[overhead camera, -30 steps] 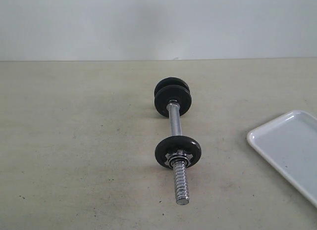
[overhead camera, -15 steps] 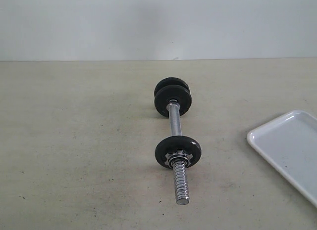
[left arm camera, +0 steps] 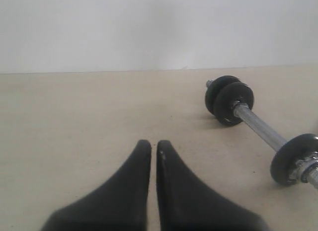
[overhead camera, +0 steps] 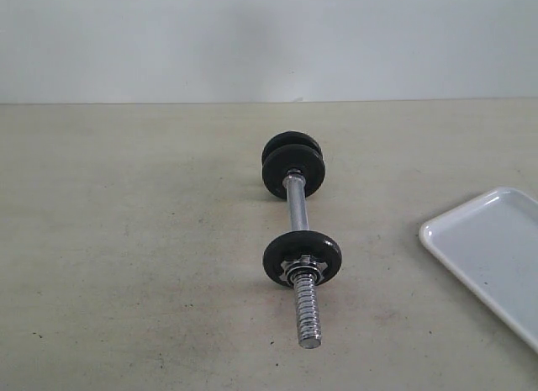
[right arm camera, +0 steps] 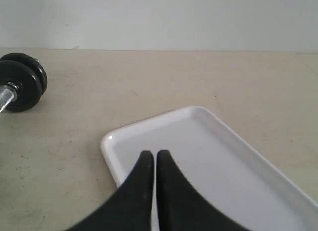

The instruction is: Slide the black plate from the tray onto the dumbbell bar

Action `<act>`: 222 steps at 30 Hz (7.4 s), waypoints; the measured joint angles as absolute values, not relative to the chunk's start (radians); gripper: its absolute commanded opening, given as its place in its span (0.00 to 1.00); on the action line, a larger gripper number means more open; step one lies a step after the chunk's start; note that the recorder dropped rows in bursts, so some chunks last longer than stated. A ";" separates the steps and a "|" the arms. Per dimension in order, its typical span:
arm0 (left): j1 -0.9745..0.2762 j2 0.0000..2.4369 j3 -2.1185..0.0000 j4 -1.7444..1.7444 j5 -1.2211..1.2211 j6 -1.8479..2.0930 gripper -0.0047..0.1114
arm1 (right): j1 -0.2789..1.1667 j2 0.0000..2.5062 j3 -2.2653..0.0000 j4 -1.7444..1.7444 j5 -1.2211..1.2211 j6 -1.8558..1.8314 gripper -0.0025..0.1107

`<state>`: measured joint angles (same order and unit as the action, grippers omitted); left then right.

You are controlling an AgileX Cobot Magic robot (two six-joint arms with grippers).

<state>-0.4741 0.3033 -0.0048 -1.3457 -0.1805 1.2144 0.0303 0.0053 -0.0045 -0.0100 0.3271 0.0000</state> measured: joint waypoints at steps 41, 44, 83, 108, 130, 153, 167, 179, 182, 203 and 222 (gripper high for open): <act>0.058 0.183 -0.003 -1.231 0.202 1.235 0.08 | 0.030 0.005 -0.004 -0.010 0.330 0.000 0.02; 0.058 0.149 -0.003 -1.231 0.202 1.247 0.08 | 0.030 0.005 -0.004 -0.010 0.330 0.000 0.02; 0.058 0.003 -0.003 -0.383 0.232 0.375 0.08 | 0.030 0.005 -0.004 -0.010 0.330 0.000 0.02; 0.058 0.003 -0.003 -0.043 0.295 -0.043 0.08 | 0.030 0.005 -0.004 -0.010 0.330 0.000 0.02; 0.058 0.003 -0.003 -0.045 0.296 0.012 0.08 | 0.030 0.005 -0.004 -0.010 0.327 0.000 0.02; 0.058 0.003 -0.003 -0.045 0.299 0.012 0.08 | 0.030 0.005 -0.004 -0.010 0.329 0.000 0.02; 0.105 0.003 -0.003 -0.045 0.299 0.012 0.08 | 0.030 0.005 -0.004 -0.010 0.329 0.000 0.02; 0.073 0.003 -0.003 -0.045 0.299 0.012 0.08 | 0.030 0.005 -0.004 -0.010 0.329 0.000 0.02; 0.071 0.003 -0.003 -0.045 0.299 0.012 0.08 | 0.030 0.005 -0.004 -0.010 0.329 0.000 0.02; 0.071 0.003 -0.003 -0.045 0.299 0.012 0.08 | 0.030 0.005 -0.004 -0.010 0.331 0.000 0.02; 0.071 0.003 -0.003 -0.045 0.299 0.012 0.08 | 0.030 0.005 -0.004 -0.010 0.331 0.000 0.02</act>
<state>0.0708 0.0027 -0.0029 -0.0447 0.2992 0.0118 0.0303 0.0053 -0.0045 -0.0100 0.3307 0.0000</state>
